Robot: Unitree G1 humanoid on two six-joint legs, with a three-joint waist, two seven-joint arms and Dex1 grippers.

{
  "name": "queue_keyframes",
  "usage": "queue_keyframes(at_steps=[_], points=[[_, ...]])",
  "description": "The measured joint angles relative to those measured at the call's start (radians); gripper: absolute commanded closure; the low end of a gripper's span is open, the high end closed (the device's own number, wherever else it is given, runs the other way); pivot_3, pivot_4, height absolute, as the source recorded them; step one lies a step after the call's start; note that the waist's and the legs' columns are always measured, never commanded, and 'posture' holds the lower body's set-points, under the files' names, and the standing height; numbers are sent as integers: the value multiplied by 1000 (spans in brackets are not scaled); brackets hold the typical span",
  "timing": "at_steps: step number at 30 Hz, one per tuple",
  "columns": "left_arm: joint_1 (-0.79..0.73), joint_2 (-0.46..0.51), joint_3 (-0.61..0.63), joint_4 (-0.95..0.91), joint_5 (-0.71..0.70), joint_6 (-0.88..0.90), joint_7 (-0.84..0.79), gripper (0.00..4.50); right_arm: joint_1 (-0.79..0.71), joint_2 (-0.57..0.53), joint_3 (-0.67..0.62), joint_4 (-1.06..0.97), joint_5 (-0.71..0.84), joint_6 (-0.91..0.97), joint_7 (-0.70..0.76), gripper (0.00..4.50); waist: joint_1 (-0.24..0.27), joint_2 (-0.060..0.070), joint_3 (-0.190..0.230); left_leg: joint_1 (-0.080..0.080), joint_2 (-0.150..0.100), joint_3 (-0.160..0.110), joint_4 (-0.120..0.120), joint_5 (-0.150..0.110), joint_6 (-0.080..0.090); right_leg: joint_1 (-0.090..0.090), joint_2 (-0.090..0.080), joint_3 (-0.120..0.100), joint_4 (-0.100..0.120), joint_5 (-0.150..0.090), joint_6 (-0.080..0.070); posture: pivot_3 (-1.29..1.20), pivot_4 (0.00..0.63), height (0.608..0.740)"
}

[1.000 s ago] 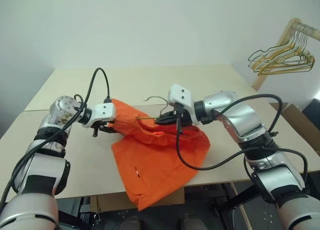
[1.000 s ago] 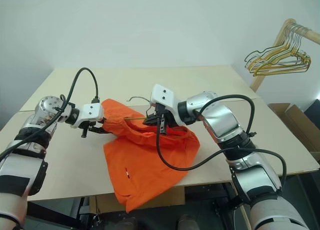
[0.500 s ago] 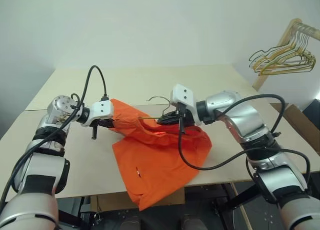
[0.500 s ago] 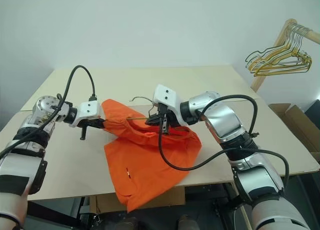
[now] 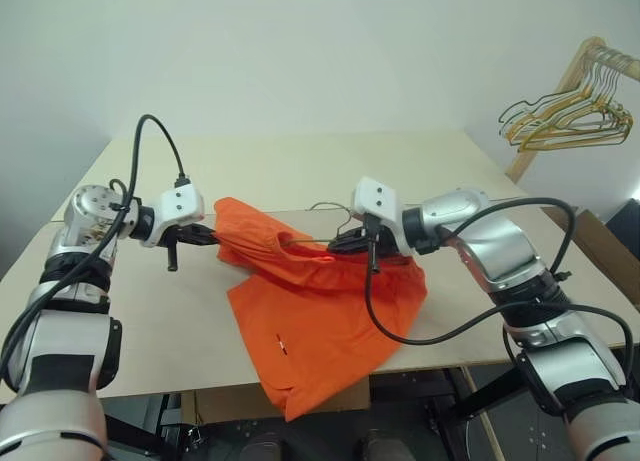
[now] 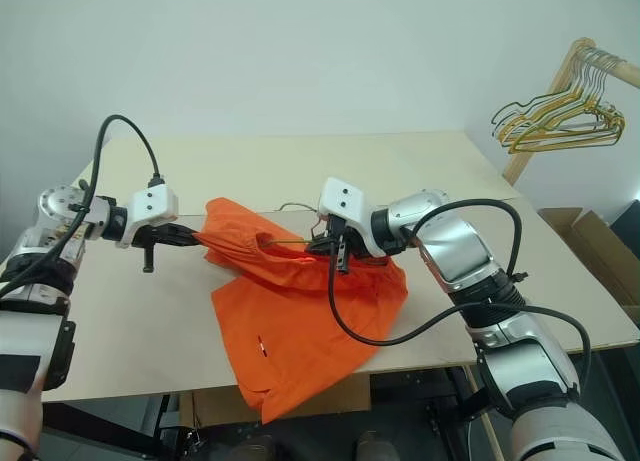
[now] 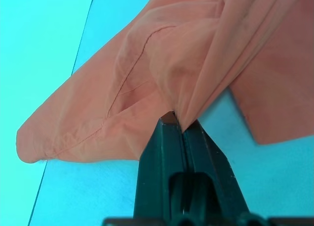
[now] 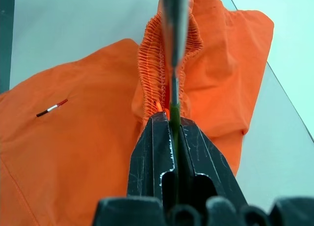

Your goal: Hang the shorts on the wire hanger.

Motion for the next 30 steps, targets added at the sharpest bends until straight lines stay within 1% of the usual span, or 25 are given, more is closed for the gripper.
queue_keyframes(at_steps=[15,23,29,30], points=[[61,31,15,-40,-4,36,0,4472,35,-48,1,-15,-39,-16,22,4500,3,0,0,0,0,0,0,0,0,0,0,0,-1,0,0,18,0,740],[86,19,16,-100,-7,50,-3,4472,27,-2,-4,-13,-15,18,15,4500,5,0,0,0,0,0,0,0,0,0,0,0,-1,0,0,18,0,740],[85,12,17,-145,-31,50,-44,4472,-3,0,-5,-13,-8,45,13,4500,3,0,0,0,0,0,0,0,0,0,0,0,-1,0,0,18,0,740],[82,12,18,-160,-42,53,-58,4294,-9,-1,-5,-13,-8,50,12,4500,3,0,0,0,0,0,0,0,0,0,0,0,-1,0,0,19,0,740]])
